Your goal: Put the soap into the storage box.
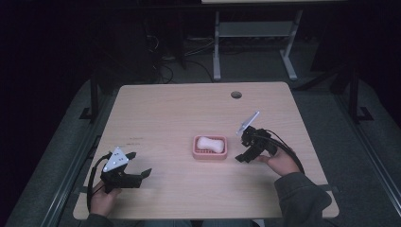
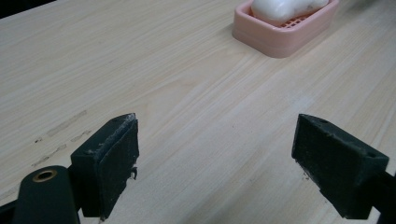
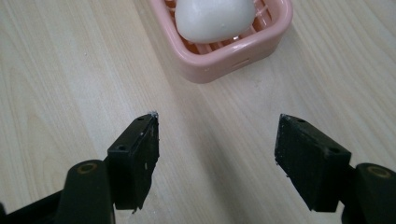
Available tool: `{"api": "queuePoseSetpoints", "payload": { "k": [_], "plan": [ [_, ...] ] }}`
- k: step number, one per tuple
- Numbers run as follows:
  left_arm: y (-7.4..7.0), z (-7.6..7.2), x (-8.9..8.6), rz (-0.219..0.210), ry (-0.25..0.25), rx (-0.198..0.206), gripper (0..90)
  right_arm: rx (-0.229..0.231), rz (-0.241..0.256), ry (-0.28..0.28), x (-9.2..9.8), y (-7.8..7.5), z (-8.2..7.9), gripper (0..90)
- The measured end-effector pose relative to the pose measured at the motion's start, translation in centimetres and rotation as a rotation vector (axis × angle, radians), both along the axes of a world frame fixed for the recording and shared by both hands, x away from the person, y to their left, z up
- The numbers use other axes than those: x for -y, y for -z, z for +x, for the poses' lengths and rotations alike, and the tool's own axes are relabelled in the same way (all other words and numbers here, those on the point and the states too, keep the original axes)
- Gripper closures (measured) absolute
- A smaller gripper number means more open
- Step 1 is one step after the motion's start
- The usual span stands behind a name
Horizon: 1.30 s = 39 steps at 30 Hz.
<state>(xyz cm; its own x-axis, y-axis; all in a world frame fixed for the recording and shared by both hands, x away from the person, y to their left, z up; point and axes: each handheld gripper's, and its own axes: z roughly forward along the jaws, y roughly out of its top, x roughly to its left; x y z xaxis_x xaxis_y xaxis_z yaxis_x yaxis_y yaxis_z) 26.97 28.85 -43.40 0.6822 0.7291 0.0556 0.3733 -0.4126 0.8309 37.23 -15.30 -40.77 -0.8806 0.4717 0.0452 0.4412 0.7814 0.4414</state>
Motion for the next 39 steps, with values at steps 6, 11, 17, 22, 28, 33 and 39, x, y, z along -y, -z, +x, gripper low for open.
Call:
{"api": "queuePoseSetpoints", "payload": {
  "k": [6,11,17,22,28,33,39],
  "plan": [
    [0.0,0.0,0.1,0.005,0.001,-0.002,14.5,-0.002,0.007,0.018,0.9,0.0,-0.6,30.1],
    [0.1,0.0,0.1,-0.001,0.000,0.003,14.5,0.010,0.012,0.027,1.6,0.0,-1.0,30.1],
    [0.1,0.0,0.1,-0.004,-0.001,0.004,14.5,0.014,0.020,0.043,2.5,0.3,-1.9,30.2],
    [0.1,0.0,0.1,0.004,0.000,0.001,14.5,0.016,0.023,0.057,3.3,0.6,-2.5,30.2],
    [0.0,-0.1,0.1,0.004,-0.001,-0.004,14.5,0.023,0.038,0.069,4.1,0.9,-3.4,30.1],
    [0.1,-0.1,0.2,0.013,0.007,-0.004,14.5,0.030,0.045,0.071,4.9,1.4,-4.6,30.2],
    [0.1,-0.1,0.2,0.012,0.006,-0.004,14.5,0.024,0.057,0.096,5.7,1.5,-5.5,30.3]
  ]
}}
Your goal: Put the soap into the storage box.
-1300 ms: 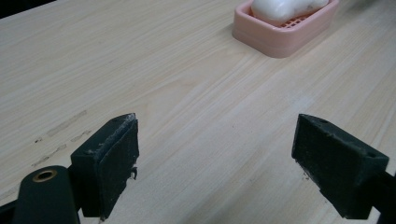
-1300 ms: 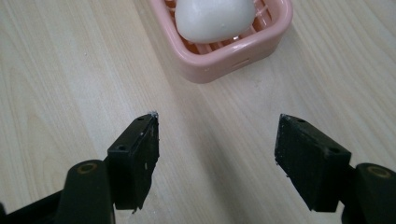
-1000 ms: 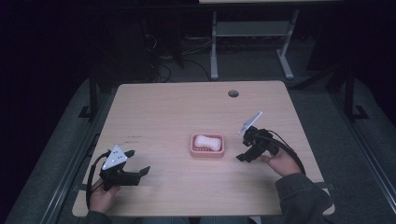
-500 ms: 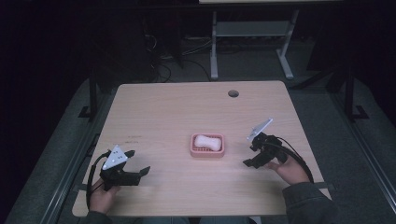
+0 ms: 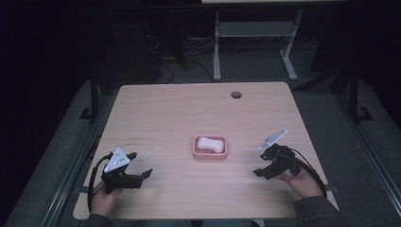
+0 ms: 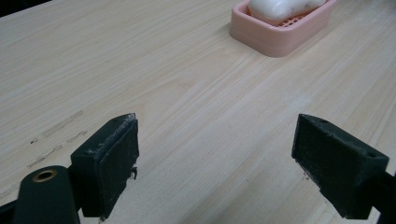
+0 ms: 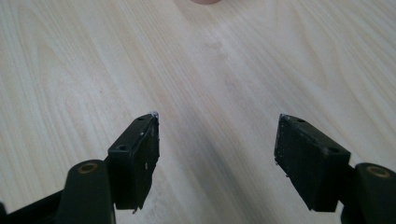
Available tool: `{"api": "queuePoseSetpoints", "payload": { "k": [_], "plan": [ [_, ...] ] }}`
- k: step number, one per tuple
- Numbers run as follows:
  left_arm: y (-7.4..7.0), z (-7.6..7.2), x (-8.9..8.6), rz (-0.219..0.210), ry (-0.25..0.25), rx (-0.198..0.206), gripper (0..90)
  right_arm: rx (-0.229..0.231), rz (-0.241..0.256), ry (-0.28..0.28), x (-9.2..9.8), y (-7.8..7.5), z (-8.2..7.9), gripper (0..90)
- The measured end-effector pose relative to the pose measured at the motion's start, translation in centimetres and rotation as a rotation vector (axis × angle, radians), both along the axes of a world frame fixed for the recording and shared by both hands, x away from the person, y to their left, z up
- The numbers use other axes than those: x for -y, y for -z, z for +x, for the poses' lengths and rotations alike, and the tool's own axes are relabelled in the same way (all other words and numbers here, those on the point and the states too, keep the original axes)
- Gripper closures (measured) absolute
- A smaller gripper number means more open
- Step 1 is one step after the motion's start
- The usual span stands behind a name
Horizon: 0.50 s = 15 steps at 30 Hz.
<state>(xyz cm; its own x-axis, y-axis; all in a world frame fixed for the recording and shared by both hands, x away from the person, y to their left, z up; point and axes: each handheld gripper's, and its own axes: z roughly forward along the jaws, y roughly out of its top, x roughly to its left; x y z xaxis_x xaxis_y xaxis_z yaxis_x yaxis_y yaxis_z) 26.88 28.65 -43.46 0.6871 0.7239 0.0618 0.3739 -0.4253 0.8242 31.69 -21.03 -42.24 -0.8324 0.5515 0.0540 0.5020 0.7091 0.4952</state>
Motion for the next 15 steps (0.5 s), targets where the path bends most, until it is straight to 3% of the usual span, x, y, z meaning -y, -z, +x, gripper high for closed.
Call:
{"api": "queuePoseSetpoints", "payload": {
  "k": [15],
  "plan": [
    [0.0,0.1,0.1,0.002,0.005,0.003,14.5,0.007,0.026,0.025,1.4,1.1,-2.2,30.2]
  ]
}}
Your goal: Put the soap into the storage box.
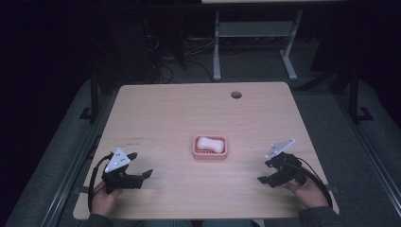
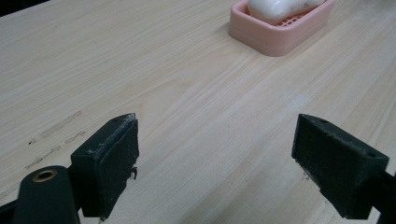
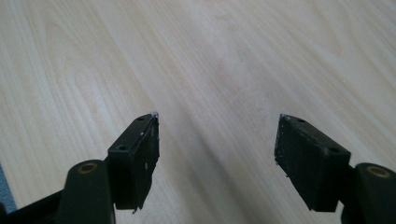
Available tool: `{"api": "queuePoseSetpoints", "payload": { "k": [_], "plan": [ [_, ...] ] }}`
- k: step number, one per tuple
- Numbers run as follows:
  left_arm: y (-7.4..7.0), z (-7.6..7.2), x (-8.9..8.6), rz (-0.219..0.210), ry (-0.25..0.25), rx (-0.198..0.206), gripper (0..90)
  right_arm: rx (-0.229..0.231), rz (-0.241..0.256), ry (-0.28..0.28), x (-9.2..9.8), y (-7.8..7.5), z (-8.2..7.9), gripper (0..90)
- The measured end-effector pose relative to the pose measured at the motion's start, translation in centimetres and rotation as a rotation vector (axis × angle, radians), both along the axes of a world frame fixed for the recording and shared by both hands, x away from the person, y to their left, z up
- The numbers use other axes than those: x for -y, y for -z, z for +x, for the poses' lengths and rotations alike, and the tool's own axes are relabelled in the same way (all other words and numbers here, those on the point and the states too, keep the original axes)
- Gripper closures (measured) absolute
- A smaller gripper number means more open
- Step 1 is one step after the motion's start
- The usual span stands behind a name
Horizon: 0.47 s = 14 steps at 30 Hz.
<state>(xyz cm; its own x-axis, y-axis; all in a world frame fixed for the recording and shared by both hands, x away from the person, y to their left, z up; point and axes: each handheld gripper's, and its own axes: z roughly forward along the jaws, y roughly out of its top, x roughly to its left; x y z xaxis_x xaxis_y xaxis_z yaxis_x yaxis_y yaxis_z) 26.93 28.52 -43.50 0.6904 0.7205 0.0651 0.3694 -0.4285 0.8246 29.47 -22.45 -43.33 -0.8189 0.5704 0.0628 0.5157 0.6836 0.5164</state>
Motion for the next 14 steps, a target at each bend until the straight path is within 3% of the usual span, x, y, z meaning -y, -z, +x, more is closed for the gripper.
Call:
{"api": "queuePoseSetpoints", "payload": {
  "k": [8,14],
  "plan": [
    [0.1,0.0,0.2,0.002,-0.001,-0.005,14.5,0.015,0.007,0.009,0.3,0.8,-1.4,30.2],
    [0.0,0.1,0.3,0.009,0.011,0.000,14.5,0.044,0.052,0.017,0.2,0.7,-2.5,30.2]
  ]
}}
